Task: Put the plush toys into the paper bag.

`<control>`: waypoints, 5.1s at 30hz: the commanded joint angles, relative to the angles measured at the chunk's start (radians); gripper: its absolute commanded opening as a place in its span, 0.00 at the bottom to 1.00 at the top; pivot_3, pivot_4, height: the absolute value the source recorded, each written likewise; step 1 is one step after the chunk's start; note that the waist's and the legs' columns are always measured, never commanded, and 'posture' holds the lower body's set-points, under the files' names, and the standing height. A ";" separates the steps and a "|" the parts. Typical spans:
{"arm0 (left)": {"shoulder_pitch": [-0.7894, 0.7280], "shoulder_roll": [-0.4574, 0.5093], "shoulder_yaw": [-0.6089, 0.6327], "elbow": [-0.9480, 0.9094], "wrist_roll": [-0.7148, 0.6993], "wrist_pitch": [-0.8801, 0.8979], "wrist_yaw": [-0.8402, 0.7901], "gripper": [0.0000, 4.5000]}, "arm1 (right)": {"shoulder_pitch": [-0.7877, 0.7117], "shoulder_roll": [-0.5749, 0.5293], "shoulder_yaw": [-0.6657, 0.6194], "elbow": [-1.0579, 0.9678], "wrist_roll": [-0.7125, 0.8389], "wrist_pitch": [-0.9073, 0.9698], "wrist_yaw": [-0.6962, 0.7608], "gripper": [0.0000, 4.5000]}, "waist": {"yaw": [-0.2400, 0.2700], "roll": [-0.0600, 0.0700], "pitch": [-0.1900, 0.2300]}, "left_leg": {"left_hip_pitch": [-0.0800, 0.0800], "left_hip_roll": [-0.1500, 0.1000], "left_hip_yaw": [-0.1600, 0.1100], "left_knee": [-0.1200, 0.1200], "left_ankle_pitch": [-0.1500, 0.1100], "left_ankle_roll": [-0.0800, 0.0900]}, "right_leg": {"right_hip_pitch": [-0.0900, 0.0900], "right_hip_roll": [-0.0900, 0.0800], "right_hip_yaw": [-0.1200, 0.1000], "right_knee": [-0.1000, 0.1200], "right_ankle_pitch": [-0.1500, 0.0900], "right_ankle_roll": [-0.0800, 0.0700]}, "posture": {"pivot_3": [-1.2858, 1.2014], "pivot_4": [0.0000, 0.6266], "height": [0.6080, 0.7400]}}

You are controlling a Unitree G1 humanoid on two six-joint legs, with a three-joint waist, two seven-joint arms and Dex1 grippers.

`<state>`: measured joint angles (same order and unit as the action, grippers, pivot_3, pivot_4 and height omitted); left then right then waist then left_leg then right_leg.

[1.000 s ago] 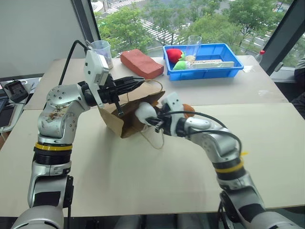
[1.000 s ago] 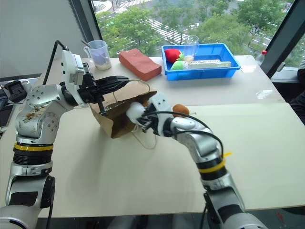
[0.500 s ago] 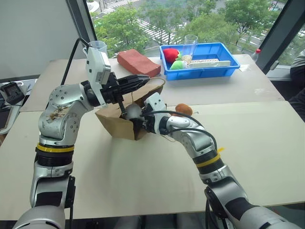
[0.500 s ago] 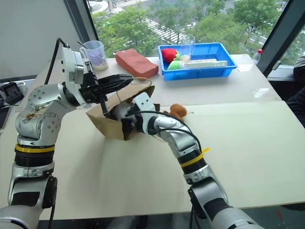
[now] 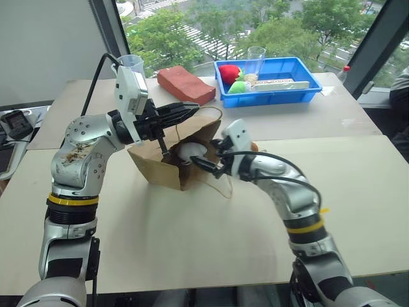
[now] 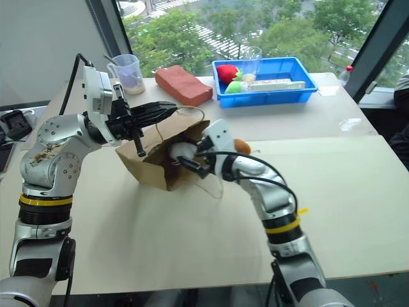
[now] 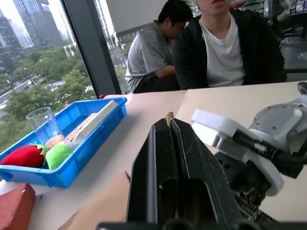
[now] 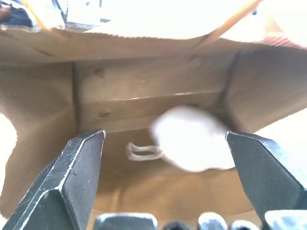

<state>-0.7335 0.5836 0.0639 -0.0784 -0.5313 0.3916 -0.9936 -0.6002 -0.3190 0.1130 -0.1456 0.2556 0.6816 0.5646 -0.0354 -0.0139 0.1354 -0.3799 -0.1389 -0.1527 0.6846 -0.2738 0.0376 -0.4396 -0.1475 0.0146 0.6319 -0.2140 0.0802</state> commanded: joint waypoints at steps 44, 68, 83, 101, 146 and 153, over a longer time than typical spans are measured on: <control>-0.016 0.033 0.019 -0.013 0.003 -0.001 0.025 0.00 | 0.037 -0.033 -0.064 0.253 -0.105 -0.085 -0.098 0.33 | -0.006 0.000 0.000 | 0.001 0.001 0.003 0.000 0.000 0.000 | 0.000 0.000 0.002 0.000 0.000 0.000 | 0.52 0.24 1.00; -0.045 0.007 0.000 0.024 0.018 -0.019 0.006 0.00 | 0.019 -0.181 0.011 -0.254 0.205 0.225 0.210 0.01 | -0.002 0.000 0.000 | 0.001 0.002 0.003 0.000 0.000 0.000 | 0.001 0.000 0.002 -0.002 0.000 0.000 | 0.52 0.24 1.00; -0.043 -0.002 0.000 0.000 0.007 0.000 0.002 0.00 | -0.024 0.009 0.123 -0.060 0.081 0.102 0.080 0.01 | -0.002 0.000 0.000 | 0.000 0.001 0.002 0.001 0.000 0.000 | 0.000 0.000 0.000 0.000 0.000 0.000 | 0.52 0.24 1.00; -0.047 -0.024 -0.011 -0.010 0.006 0.014 -0.002 0.00 | -0.134 0.249 0.224 0.225 -0.060 -0.084 0.030 0.01 | -0.010 0.000 0.000 | 0.000 0.001 0.001 0.001 0.000 0.000 | 0.000 0.000 0.000 0.001 0.000 0.000 | 0.52 0.24 1.00; -0.057 -0.049 -0.031 0.079 0.027 -0.068 -0.052 0.00 | 0.117 -0.089 0.224 -0.079 -0.069 0.061 0.118 0.43 | -0.003 0.000 0.000 | 0.000 0.000 0.001 0.003 0.000 0.000 | 0.000 0.000 0.001 0.000 0.000 0.000 | 0.52 0.24 1.00; -0.061 -0.052 -0.032 0.087 0.029 -0.070 -0.049 0.00 | 0.129 -0.108 0.132 -0.187 -0.033 0.091 0.102 0.02 | -0.001 0.000 0.000 | 0.000 0.000 0.001 0.003 0.000 0.000 | 0.000 0.000 0.001 -0.001 0.000 0.000 | 0.52 0.24 1.00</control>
<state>-0.7754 0.5318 0.0222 0.0157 -0.5072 0.3423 -1.0422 -0.4582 -0.4228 0.2863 -0.2700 0.2020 0.7701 0.6722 -0.0361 -0.0144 0.1352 -0.3799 -0.1388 -0.1516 0.6876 -0.2738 0.0376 -0.4393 -0.1478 0.0153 0.6312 -0.2139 0.0802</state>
